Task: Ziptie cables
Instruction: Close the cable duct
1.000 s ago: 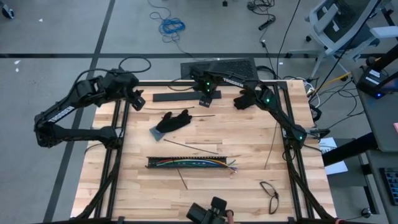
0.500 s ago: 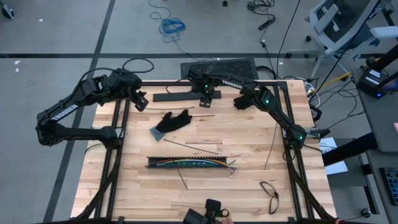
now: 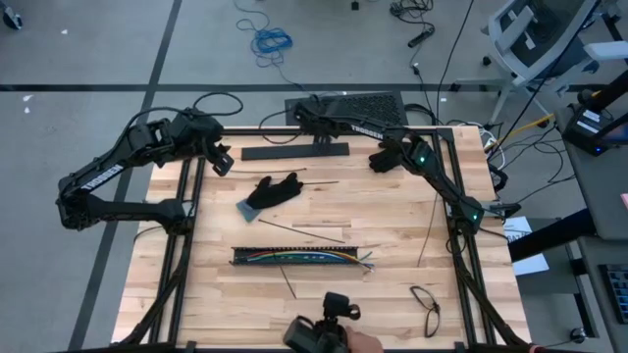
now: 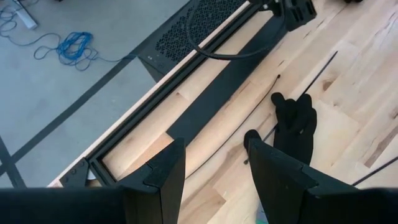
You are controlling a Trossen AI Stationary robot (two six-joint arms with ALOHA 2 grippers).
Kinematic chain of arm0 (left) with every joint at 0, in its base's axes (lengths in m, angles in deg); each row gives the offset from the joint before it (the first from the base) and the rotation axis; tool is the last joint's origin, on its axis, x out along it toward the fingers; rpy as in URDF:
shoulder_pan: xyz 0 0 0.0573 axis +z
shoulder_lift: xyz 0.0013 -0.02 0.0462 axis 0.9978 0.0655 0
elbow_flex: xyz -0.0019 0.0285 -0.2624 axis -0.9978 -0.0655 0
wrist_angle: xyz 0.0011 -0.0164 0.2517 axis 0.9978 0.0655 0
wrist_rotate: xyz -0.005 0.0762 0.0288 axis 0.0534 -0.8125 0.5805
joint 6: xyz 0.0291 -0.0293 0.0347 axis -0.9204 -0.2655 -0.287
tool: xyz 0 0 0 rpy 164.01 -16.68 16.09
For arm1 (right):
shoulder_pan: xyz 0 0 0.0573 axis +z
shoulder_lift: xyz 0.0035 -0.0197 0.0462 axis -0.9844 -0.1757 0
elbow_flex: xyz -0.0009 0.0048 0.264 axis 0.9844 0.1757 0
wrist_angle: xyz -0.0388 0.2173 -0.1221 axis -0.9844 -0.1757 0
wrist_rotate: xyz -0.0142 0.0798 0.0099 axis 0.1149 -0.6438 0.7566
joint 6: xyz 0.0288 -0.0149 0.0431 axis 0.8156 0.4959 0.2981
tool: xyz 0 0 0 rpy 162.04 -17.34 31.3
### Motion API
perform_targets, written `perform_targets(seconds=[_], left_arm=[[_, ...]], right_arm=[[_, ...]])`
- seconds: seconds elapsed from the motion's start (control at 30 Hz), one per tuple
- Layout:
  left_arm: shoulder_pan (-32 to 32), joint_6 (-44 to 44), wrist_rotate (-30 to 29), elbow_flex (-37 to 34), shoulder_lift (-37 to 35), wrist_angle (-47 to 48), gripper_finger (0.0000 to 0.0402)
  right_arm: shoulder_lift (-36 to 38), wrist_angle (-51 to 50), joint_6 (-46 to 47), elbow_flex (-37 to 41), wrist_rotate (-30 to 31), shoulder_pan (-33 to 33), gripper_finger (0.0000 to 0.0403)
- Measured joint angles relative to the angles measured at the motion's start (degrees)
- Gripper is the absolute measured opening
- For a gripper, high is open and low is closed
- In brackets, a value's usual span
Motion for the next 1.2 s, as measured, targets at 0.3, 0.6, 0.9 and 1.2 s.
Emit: perform_targets(seconds=[0.3,0.6,0.9,1.2], left_arm=[[0.0,0.0,0.1,0.0,0.0,0.0,0.0173],[0.0,1.6,1.3,0.0,0.0,0.0,0.0173],[0.0,1.5,1.3,0.0,0.0,0.0,0.0173],[-0.5,3.0,1.5,0.0,0.0,0.2,0.0173]], right_arm=[[-0.3,-0.8,9.4,0.0,-19.5,-4.9,0.0242],[-1.4,-2.3,20.9,0.0,-32.0,-10.7,0.0242],[-1.7,-2.3,23.8,0.3,-29.1,-8.9,0.0242],[-4.9,-2.9,28.8,0.4,-36.4,-7.8,0.0242]])
